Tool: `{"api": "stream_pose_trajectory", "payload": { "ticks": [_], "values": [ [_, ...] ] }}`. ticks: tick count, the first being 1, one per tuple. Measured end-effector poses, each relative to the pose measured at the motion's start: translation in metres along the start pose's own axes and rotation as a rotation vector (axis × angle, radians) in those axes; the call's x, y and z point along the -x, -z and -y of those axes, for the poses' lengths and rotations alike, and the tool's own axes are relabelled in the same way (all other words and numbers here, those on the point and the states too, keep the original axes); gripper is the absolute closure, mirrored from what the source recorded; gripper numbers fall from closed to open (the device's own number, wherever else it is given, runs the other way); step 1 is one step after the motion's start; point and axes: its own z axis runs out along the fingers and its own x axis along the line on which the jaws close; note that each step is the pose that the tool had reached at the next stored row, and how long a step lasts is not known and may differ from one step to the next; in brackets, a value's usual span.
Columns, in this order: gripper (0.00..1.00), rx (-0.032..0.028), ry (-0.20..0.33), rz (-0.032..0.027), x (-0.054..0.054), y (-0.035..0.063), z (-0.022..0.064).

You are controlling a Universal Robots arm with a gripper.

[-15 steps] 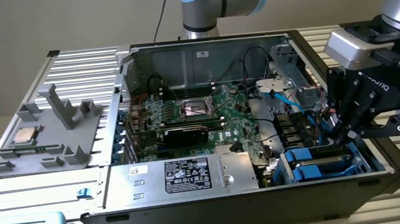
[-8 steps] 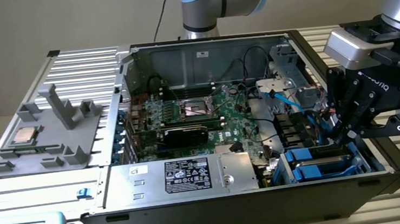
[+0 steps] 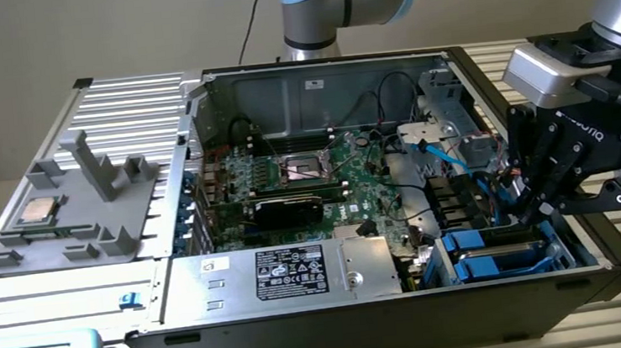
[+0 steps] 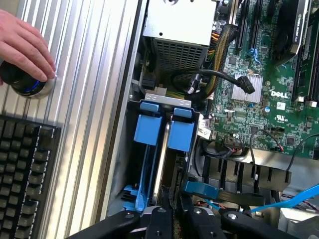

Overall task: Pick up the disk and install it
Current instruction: 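Insert the first disk wire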

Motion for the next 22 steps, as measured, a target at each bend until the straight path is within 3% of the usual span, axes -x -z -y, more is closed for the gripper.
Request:
{"api": "stream_pose_trajectory", "payload": {
  "ticks": [13, 22],
  "values": [
    [0.84, 0.0011, -0.018, -0.0014, 0.008, 0.0003, 0.001],
    [0.84, 0.0071, -0.034, -0.0375, 0.0089, 0.0004, 0.0011]
  ]
}}
